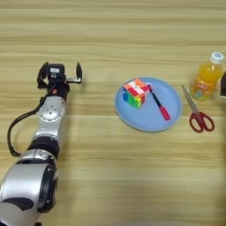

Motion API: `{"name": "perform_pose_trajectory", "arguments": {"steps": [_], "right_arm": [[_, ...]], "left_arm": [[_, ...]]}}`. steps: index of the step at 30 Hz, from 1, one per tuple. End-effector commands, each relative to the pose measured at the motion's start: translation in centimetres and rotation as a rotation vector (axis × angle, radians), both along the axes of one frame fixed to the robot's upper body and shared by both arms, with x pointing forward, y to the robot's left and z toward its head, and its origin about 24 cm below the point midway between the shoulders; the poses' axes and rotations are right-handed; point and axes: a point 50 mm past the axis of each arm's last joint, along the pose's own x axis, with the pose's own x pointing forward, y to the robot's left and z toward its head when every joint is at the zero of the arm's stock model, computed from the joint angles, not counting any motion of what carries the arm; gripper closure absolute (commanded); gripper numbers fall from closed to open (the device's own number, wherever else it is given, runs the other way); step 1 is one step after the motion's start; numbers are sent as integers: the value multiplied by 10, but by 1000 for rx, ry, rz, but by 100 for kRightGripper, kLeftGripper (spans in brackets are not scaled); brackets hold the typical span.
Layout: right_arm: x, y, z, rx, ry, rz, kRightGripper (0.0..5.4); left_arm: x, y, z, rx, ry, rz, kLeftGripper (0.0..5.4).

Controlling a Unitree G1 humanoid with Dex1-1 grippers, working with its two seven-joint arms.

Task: Move the objects on the table

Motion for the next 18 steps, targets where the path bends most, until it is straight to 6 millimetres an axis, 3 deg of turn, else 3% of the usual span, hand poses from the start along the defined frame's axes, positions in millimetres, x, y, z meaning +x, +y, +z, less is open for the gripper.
{"name": "perform_pose_trajectory", "arguments": {"steps": [1, 14, 18], "right_arm": [[1, -3, 10, 13, -62, -19, 2], [-11, -15, 40, 101, -334, -88, 2], [-9, -2, 47, 100, -372, 7, 2]], "left_arm": [[3, 0, 2, 23, 8, -5, 0], [3, 0, 2, 24, 8, -5, 0], [3, 0, 1, 26, 14, -1, 0]]}}
